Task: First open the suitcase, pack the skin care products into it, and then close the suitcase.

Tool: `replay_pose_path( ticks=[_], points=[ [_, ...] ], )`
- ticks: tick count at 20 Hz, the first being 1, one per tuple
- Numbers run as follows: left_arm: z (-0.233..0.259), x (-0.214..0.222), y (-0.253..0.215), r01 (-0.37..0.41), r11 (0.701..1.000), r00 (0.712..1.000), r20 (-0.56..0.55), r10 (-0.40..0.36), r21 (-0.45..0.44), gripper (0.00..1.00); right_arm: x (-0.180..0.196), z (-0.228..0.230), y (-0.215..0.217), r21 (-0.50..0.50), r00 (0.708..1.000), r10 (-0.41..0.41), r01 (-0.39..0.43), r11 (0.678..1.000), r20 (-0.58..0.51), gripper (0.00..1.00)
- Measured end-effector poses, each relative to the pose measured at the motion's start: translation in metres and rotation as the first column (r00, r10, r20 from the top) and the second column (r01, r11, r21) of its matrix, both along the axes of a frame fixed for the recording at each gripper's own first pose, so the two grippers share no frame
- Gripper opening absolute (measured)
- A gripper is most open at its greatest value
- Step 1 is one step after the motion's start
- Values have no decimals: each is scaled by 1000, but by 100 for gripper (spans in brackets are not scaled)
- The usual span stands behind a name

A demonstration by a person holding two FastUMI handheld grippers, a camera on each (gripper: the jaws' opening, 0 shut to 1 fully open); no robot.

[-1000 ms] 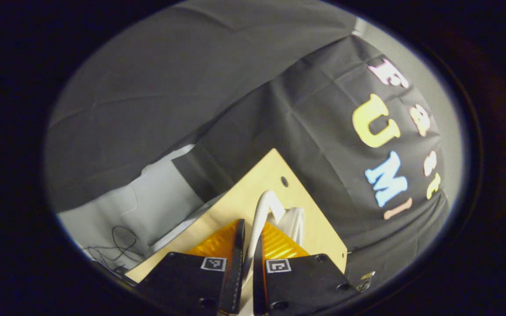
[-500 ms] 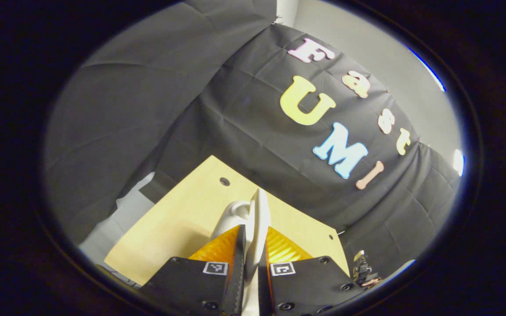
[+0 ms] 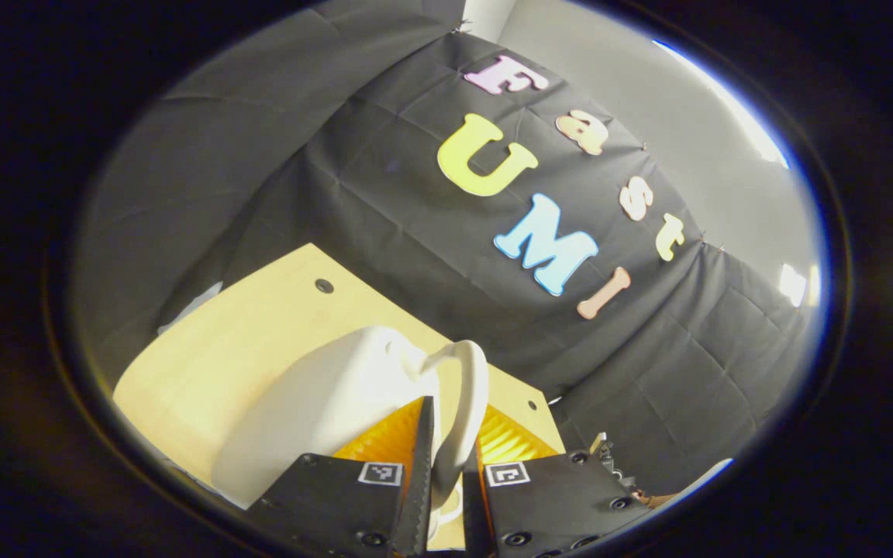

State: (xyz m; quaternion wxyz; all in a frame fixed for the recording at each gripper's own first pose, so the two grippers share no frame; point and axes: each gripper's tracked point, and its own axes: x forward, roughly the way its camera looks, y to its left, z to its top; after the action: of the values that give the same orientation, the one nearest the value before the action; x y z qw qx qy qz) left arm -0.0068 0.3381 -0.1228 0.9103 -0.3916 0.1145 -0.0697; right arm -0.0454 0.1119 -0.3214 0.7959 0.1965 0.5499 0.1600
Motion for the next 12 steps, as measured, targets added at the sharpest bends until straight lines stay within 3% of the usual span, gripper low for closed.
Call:
replay_pose_path(
  ticks=[7, 12],
  points=[
    [-51, -2, -122, 130, 989, 985, -121, -122, 64, 24, -12, 1, -45, 44, 995, -99, 99, 994, -2, 89],
    [-143, 2, -215, 282, 954, 915, -327, -234, 106, 25, -30, -1, -62, 60, 992, -129, 129, 990, -7, 89]
  ],
)
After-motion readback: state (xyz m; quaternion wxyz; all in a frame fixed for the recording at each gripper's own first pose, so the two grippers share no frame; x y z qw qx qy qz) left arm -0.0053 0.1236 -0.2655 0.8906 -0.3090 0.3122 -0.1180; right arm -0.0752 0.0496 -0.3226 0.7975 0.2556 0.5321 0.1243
